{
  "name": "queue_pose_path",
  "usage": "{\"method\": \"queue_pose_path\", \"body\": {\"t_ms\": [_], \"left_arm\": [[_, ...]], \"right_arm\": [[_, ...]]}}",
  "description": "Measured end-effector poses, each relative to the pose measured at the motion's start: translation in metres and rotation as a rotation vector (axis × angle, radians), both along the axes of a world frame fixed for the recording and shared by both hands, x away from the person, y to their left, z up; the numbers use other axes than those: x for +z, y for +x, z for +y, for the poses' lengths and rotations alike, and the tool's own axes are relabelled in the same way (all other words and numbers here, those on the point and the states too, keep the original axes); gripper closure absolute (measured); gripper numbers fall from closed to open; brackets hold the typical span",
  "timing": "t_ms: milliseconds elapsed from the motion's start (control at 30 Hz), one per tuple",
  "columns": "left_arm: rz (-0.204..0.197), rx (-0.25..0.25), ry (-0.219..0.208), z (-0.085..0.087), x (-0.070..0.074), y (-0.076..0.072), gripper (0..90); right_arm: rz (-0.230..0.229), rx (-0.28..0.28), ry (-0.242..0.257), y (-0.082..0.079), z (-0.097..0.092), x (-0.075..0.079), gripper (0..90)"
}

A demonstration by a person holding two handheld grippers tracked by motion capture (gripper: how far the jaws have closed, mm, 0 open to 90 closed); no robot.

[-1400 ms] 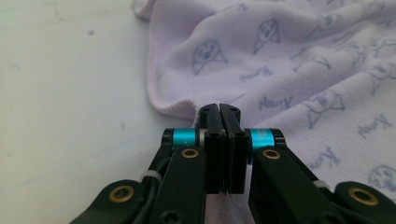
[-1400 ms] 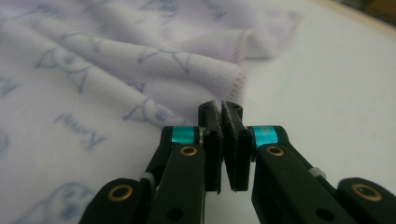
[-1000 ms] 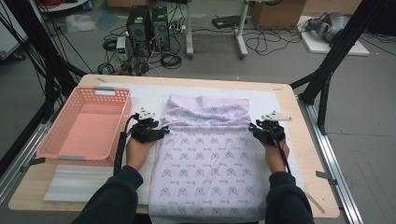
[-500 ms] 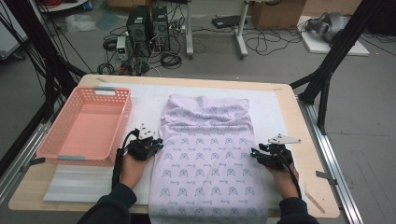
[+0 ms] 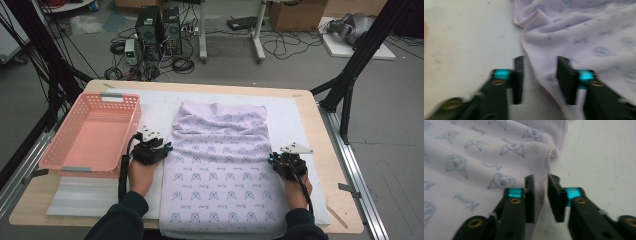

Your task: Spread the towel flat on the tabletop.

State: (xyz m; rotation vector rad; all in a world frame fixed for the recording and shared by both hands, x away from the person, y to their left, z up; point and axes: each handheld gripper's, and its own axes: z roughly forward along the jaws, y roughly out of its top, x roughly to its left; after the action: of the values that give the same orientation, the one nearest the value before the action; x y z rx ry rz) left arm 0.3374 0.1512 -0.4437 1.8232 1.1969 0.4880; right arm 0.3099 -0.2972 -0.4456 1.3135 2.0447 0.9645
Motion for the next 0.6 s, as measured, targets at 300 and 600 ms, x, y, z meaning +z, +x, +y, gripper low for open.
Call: {"method": "queue_pose_path", "body": {"t_ms": [300, 600], "left_arm": [[0.052, -0.121, -0.031, 0.0, -0.005, -0.052, 44.1], [0.058, -0.175, -0.015, 0.001, -0.01, -0.095, 49.3]], "right_arm": [[-0.006, 0.101, -0.015, -0.047, -0.013, 0.006, 63.1], [0.038, 0.139, 0.004, -0.08, -0.023, -0.005, 61.1]]}}
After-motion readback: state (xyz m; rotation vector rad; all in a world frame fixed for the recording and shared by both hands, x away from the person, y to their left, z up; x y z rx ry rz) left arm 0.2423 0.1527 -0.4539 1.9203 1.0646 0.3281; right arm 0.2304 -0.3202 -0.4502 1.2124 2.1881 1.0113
